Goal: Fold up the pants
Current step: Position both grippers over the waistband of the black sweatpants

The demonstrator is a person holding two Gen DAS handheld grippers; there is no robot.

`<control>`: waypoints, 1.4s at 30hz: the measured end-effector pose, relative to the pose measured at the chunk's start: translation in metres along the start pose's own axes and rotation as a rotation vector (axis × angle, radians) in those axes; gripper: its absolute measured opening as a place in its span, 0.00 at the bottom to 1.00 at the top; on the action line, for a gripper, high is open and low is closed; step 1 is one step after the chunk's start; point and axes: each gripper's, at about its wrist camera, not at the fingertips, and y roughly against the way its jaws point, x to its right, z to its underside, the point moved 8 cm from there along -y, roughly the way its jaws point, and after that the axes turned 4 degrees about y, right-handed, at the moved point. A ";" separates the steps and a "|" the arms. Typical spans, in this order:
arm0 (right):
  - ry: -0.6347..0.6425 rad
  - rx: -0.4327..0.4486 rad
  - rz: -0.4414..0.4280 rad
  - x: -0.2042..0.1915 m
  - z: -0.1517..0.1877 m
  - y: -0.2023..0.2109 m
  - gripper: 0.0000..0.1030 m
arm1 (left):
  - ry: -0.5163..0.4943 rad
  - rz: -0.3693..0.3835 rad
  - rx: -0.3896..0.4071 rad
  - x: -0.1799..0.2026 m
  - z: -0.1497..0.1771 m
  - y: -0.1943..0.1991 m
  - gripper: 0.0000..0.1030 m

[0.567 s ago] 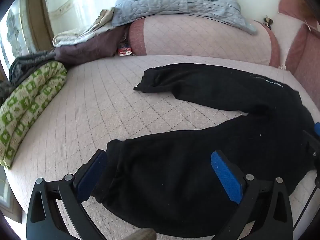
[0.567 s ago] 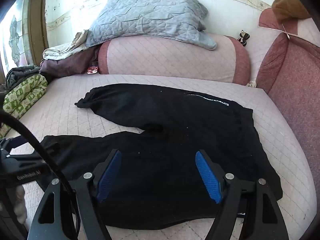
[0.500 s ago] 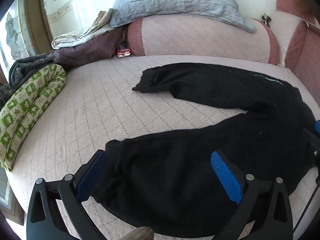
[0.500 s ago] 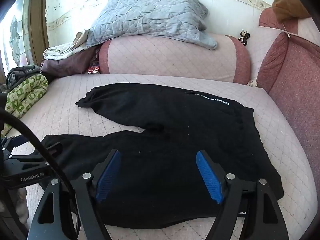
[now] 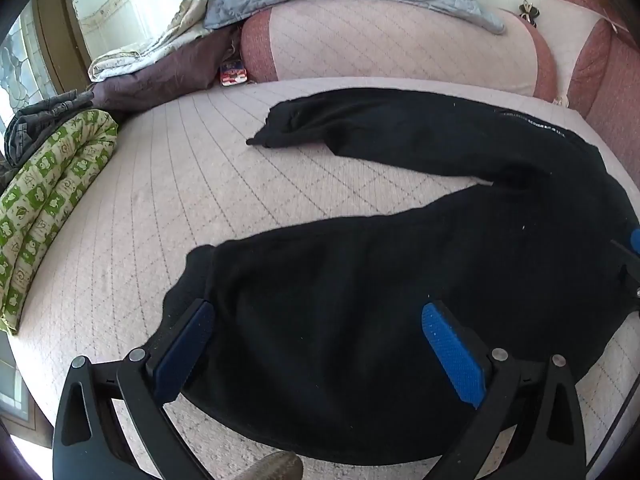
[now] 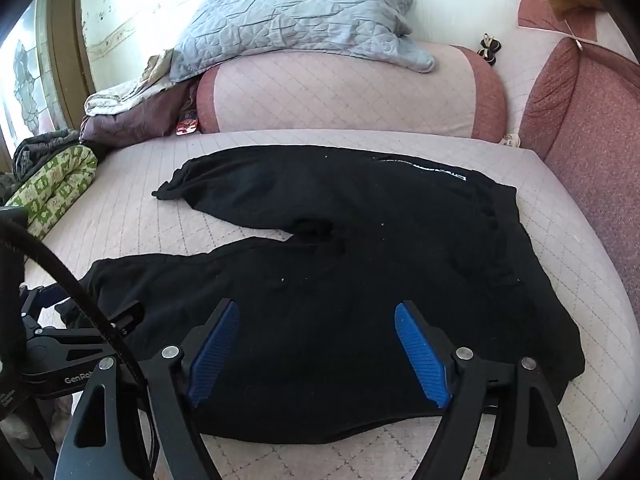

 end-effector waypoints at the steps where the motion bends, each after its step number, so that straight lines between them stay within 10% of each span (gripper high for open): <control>1: 0.001 -0.001 -0.001 0.000 0.000 0.000 0.82 | -0.008 0.004 -0.007 -0.001 0.000 0.001 1.00; 42: 0.006 -0.035 0.014 0.002 0.010 -0.005 0.84 | 0.001 0.096 -0.150 0.000 0.034 -0.013 1.00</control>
